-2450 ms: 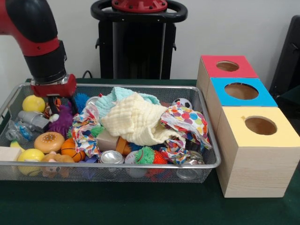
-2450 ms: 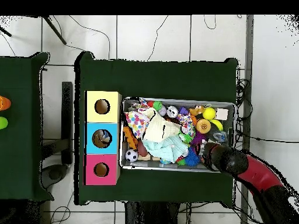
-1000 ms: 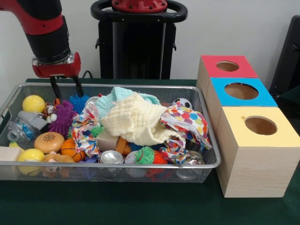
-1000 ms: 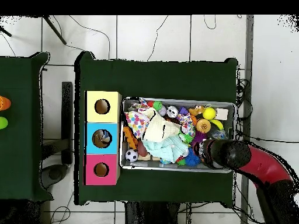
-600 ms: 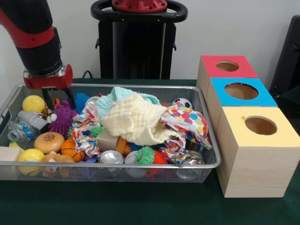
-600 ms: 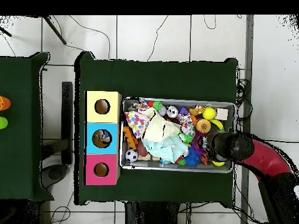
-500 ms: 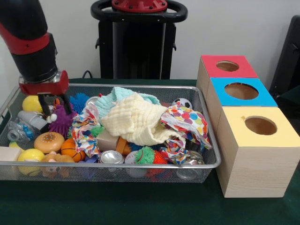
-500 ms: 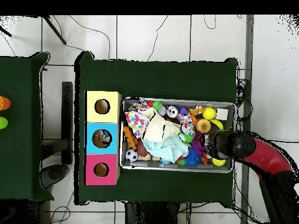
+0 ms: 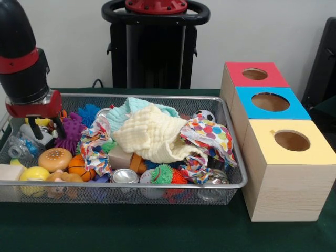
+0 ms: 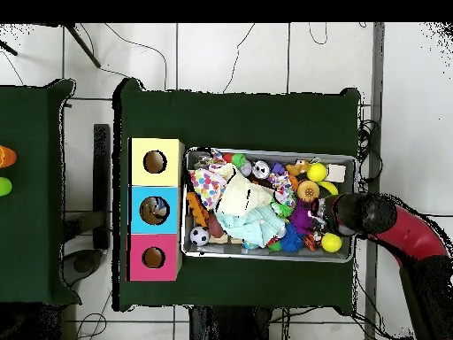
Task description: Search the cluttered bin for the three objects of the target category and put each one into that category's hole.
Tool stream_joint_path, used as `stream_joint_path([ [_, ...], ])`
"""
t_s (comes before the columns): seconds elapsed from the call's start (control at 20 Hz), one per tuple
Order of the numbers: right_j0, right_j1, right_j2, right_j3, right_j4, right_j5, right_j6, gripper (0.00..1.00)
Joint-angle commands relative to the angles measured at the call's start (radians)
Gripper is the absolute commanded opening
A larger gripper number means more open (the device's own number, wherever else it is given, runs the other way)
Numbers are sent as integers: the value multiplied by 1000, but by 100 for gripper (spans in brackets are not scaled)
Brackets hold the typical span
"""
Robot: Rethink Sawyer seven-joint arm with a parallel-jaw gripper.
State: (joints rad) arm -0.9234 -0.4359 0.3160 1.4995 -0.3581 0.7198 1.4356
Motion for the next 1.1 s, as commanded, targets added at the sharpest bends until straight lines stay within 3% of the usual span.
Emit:
stream_joint_path([
  [0.05, 9, -20, 28, -35, -1, 151, -67, 100],
  [0.5, 11, -20, 37, -73, -3, 219, -86, 100],
  [0.65, 16, -16, 43, -124, -3, 276, -105, 100],
  [1.1, -5, 24, 60, -170, -13, 291, -141, 100],
])
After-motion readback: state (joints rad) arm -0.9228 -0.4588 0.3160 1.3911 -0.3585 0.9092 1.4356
